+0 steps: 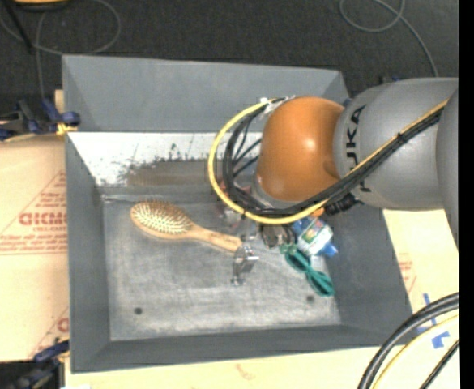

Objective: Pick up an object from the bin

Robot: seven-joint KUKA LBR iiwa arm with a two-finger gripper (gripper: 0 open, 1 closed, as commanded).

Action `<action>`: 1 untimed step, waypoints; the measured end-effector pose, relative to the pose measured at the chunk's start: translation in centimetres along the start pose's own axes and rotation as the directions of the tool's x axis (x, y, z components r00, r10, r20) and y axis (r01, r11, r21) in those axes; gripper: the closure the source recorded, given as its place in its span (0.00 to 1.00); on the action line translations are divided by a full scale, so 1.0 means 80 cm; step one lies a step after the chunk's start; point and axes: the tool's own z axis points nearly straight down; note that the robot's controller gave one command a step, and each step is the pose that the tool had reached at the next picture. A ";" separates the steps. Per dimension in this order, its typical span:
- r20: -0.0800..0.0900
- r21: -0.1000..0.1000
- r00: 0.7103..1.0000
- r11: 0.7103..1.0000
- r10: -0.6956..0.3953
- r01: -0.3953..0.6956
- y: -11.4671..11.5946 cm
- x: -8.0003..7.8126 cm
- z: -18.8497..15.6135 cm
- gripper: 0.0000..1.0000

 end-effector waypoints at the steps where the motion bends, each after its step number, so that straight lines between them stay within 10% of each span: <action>1: -0.008 0.000 0.999 0.999 -0.032 0.032 -0.028 -0.076 -0.002 0.00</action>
Offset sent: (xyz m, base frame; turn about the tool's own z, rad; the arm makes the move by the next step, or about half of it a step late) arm 0.0452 -0.0269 -0.0403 -0.0871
